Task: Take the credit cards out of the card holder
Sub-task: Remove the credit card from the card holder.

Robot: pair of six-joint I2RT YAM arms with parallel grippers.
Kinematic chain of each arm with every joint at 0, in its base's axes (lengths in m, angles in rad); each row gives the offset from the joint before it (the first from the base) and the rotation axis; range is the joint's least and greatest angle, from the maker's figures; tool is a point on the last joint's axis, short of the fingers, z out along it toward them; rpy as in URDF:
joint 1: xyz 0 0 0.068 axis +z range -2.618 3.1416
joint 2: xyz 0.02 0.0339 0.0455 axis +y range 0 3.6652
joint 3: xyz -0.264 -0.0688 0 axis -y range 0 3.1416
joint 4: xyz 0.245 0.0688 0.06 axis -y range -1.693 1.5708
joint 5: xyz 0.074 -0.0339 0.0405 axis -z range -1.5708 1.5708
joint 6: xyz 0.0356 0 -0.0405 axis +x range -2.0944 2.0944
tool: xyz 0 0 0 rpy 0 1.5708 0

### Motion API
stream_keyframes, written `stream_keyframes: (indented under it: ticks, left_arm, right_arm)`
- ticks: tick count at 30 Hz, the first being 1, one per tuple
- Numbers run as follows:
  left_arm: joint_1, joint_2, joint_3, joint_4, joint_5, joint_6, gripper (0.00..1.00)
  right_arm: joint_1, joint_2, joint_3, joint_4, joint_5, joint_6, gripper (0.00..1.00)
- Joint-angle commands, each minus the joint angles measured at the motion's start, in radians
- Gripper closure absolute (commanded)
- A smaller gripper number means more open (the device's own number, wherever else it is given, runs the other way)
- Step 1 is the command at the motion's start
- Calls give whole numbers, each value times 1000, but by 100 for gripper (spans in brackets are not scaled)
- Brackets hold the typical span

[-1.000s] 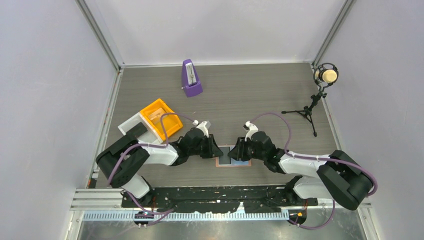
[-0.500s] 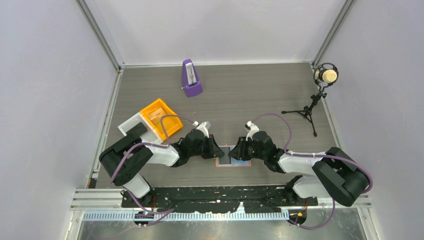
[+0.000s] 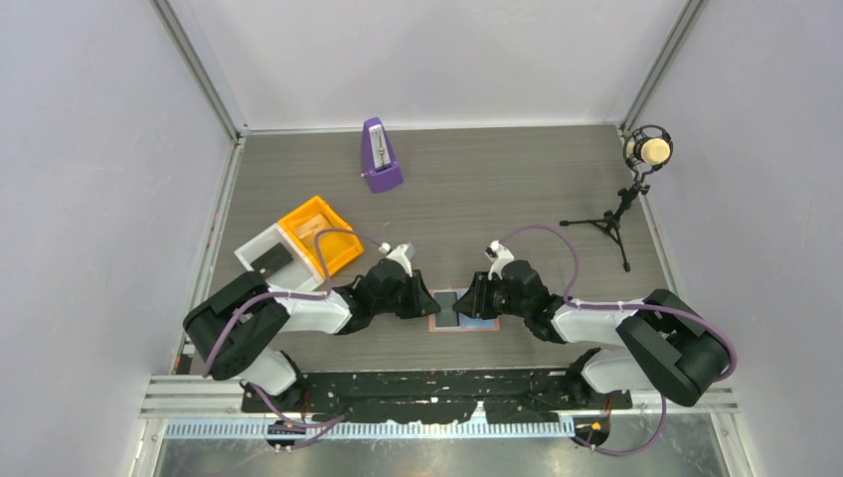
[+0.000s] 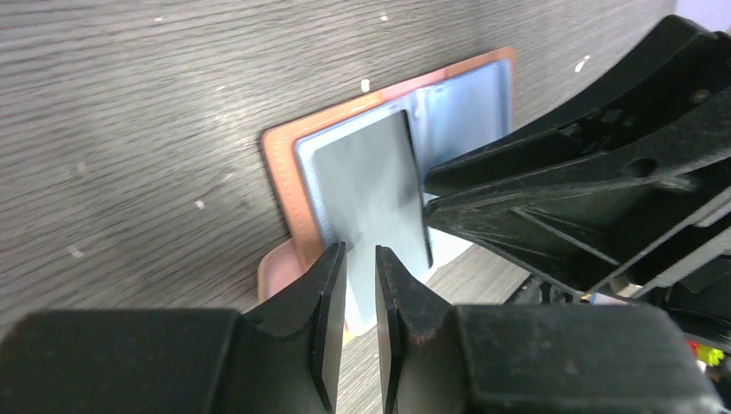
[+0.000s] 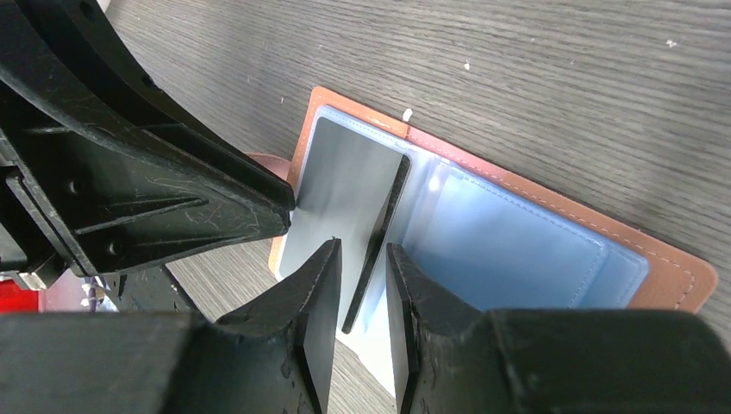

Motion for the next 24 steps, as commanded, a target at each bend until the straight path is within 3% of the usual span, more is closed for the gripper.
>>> stream_keyframes:
  ticks: [1,10,15,24]
  left_arm:
    - [-11,-41,7,-129,-77,58,79]
    - [-31,4,18,-123,-68,52,82]
    - [-40,22,14,-108,-63,45,91]
    - [-42,28,11,-105,-63,46,98]
  right_arm:
    - [-6,4,-5,19,-8,5,67]
    - [-6,25,-1,36,-31,21,65]
    - [-7,26,-4,54,-37,27,65]
    - [-45,81,-61,223,-110,81,65]
